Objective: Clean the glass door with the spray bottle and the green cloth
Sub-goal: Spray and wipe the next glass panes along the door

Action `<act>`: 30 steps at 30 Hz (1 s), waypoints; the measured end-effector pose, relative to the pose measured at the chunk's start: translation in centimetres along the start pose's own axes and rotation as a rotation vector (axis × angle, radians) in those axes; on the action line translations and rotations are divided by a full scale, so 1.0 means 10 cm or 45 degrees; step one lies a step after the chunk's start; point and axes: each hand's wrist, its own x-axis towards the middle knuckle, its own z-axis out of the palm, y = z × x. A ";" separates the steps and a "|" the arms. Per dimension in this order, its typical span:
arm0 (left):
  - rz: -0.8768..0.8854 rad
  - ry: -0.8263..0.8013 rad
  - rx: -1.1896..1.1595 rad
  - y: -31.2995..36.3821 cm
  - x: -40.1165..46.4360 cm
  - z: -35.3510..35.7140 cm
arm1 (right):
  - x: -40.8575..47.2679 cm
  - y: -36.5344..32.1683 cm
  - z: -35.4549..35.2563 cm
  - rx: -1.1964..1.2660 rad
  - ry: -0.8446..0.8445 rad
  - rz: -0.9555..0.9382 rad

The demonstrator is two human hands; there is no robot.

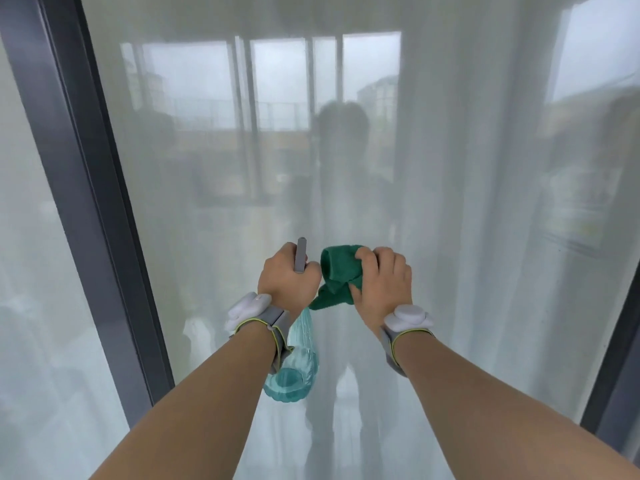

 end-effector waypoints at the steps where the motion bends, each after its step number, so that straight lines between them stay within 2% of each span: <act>1: 0.008 -0.016 -0.015 -0.02 -0.05 0.04 | -0.09 0.02 0.02 -0.005 -0.055 -0.038; 5: 0.011 -0.043 0.023 -0.09 -0.28 0.18 | -0.32 0.09 0.01 0.030 -0.231 -0.114; 12: -0.029 0.020 0.104 0.12 -0.51 0.46 | -0.16 0.62 -0.30 0.147 -0.339 -0.333; 15: -0.033 0.059 0.029 0.31 -0.51 0.61 | -0.15 0.86 -0.43 0.195 -0.353 -0.265; 20: -0.024 -0.107 -0.081 0.75 -0.58 0.83 | -0.31 1.17 -0.52 0.210 -0.214 -0.229; 22: -0.057 -0.174 -0.089 0.90 -0.63 0.93 | -0.39 1.18 -0.52 0.262 -0.146 -0.141; 26: -0.055 -0.226 -0.151 1.12 -0.76 1.11 | -0.56 1.17 -0.54 0.504 -0.133 0.266; 30: 0.014 -0.142 -0.263 1.14 -0.87 1.24 | -0.54 1.29 -0.63 0.483 -0.159 0.258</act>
